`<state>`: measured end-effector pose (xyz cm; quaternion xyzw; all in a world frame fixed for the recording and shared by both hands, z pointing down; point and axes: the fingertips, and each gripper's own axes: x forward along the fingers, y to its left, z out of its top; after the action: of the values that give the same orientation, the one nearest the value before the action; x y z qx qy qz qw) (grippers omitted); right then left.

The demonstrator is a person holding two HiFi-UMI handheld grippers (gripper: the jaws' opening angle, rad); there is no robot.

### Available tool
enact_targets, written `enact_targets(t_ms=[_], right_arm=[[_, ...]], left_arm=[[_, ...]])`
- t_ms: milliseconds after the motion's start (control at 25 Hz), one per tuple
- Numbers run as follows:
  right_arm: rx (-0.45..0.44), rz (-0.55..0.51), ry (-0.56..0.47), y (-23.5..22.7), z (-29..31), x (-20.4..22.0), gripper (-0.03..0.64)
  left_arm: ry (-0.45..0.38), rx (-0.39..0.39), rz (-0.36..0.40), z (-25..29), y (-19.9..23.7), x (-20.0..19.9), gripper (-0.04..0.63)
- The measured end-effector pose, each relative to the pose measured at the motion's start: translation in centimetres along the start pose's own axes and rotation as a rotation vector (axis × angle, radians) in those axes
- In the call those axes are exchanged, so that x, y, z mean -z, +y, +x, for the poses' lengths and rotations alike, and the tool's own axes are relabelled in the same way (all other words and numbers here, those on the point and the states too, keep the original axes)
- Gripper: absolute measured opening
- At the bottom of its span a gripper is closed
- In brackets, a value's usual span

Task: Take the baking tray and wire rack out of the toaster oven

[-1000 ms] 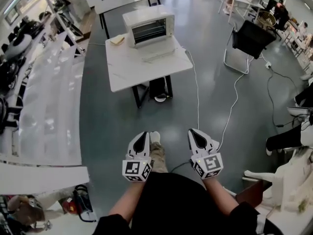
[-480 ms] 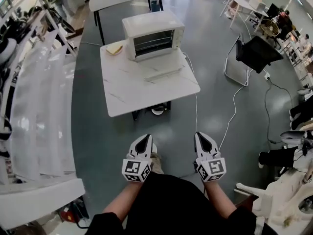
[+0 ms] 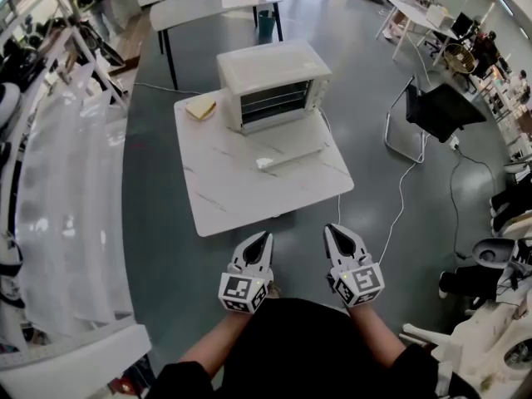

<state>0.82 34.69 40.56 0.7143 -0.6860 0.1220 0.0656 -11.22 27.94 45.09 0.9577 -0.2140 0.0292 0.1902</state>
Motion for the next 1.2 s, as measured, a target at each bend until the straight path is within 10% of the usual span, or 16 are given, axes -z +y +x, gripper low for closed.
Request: enact_targets(t_ms=[800, 1200], right_arm=[[-0.145, -0.017, 0.017, 2.6, 8.9, -2.6, 0.021], [-0.199, 0.003, 0.008, -7.6, 17.4, -4.5, 0.021]], left_arm=[[-0.06, -0.089, -0.062, 2.7, 3.1, -0.3, 0.02], [-0.078, -0.207, -0.037, 12.8, 6.6, -3.6, 0.02]])
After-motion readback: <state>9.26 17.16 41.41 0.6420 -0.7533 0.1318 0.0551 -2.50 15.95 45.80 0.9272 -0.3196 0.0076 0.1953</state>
